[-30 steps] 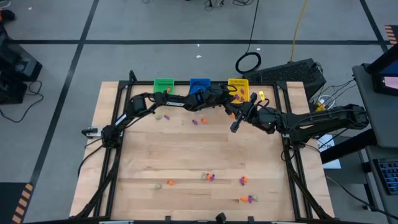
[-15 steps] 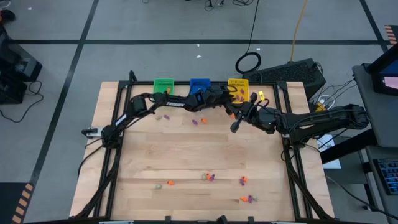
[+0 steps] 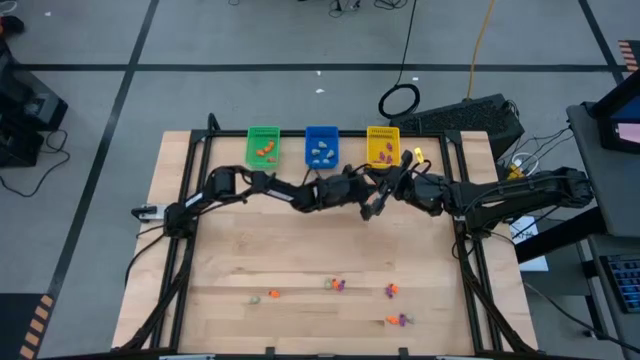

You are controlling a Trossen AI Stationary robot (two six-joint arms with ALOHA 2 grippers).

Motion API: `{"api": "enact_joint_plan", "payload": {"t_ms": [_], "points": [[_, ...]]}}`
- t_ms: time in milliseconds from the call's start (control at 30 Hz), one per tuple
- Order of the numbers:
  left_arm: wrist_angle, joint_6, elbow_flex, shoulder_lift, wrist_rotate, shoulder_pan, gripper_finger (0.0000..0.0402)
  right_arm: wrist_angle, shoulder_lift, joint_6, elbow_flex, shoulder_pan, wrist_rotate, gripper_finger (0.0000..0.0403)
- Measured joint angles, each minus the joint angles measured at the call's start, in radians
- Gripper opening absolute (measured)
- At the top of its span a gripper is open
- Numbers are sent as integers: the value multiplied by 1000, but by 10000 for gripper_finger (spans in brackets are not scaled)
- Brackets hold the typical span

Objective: Sort Halloween decoration
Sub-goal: Put the white skull toy into the blue bin

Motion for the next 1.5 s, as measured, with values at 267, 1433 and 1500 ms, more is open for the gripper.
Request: {"api": "enact_joint_plan", "payload": {"t_ms": [267,1433,1500], "points": [[256,18,-249,-94,36,-45,0,-84,0,-11,0,0,2,0],[806,121,-881,-393,131,-90,0,-1132,319,1009,418,450,-265,0],[770,121,-881,-410,158,-90,0,-1183,360,1080,467,495,-279,0]]}}
